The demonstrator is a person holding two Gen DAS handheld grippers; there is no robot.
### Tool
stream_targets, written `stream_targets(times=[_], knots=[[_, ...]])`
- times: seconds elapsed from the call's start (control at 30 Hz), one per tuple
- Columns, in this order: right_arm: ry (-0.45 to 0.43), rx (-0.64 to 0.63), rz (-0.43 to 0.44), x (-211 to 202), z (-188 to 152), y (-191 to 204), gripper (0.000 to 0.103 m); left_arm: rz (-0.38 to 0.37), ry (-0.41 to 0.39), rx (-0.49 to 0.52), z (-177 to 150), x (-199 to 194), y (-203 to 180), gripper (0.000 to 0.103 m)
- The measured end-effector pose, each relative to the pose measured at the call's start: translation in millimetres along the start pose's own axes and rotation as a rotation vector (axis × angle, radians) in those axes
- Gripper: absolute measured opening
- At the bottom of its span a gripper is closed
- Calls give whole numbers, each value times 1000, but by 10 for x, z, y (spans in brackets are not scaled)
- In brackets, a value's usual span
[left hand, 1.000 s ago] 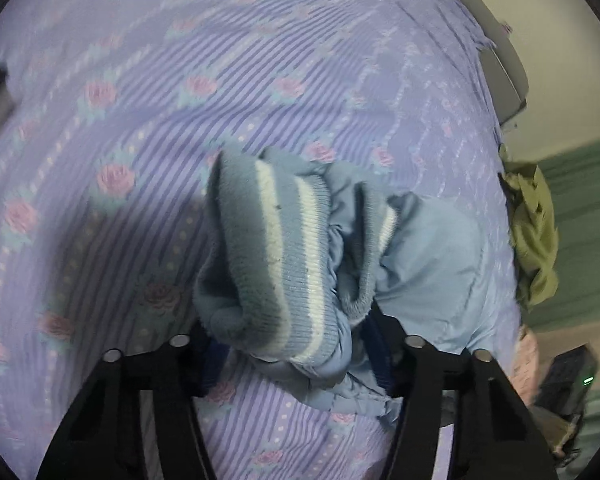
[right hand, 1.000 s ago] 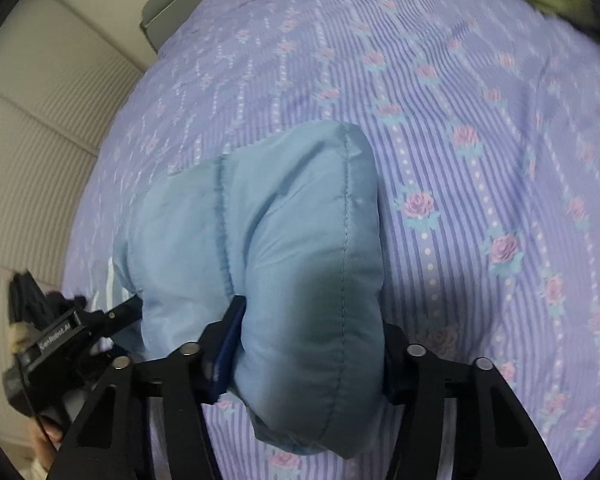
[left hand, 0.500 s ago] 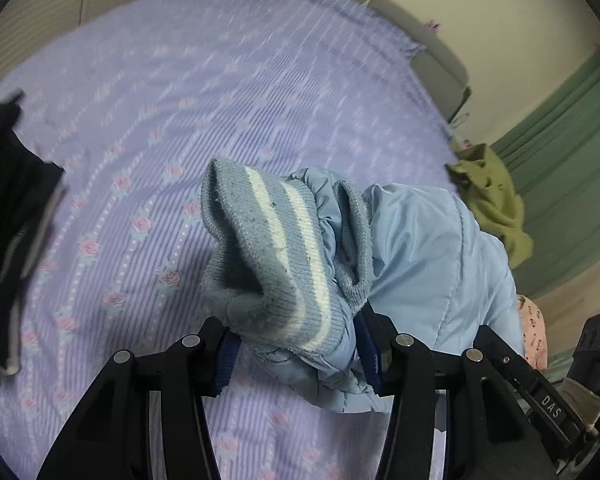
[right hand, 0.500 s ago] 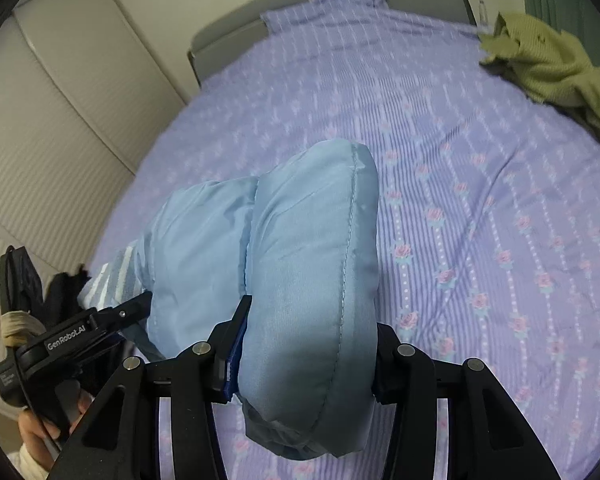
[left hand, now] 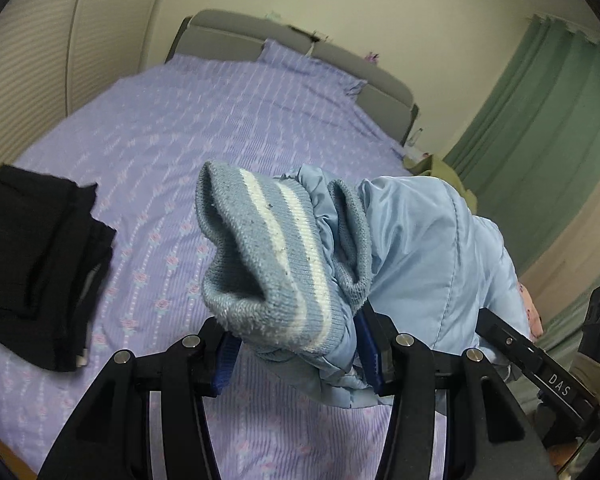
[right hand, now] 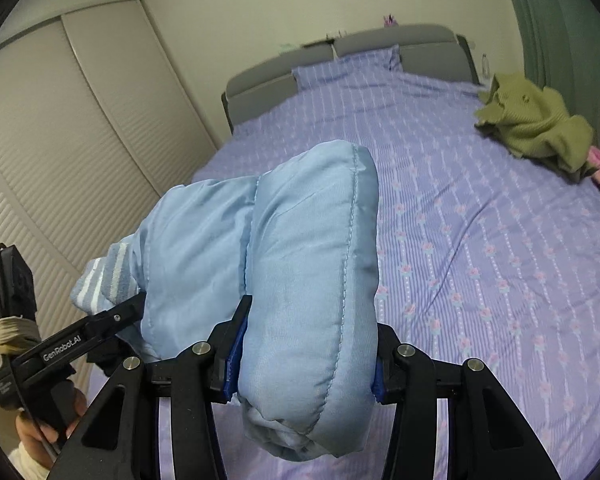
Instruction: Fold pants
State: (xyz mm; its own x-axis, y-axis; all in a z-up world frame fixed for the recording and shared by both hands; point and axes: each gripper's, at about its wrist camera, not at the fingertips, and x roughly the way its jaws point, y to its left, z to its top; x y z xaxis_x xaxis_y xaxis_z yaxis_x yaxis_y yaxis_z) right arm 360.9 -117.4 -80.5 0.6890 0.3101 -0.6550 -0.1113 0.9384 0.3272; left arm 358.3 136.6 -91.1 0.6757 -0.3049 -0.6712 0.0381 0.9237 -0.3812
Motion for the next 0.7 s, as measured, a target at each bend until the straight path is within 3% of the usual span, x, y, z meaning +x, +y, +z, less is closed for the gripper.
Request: stream_targets(times=[0.17,0.33,0.7], knots=[[-25,-8,23,-292,-66,225,48,14,-47,11,-93,-482,24,50],[-38,-71,82,-505,-189,445,48,48,-126,-42,-302,-919,82,50],[-47,-162,157,-759,-403,793,48,78,-187,-82,-564,-1493,284,50]])
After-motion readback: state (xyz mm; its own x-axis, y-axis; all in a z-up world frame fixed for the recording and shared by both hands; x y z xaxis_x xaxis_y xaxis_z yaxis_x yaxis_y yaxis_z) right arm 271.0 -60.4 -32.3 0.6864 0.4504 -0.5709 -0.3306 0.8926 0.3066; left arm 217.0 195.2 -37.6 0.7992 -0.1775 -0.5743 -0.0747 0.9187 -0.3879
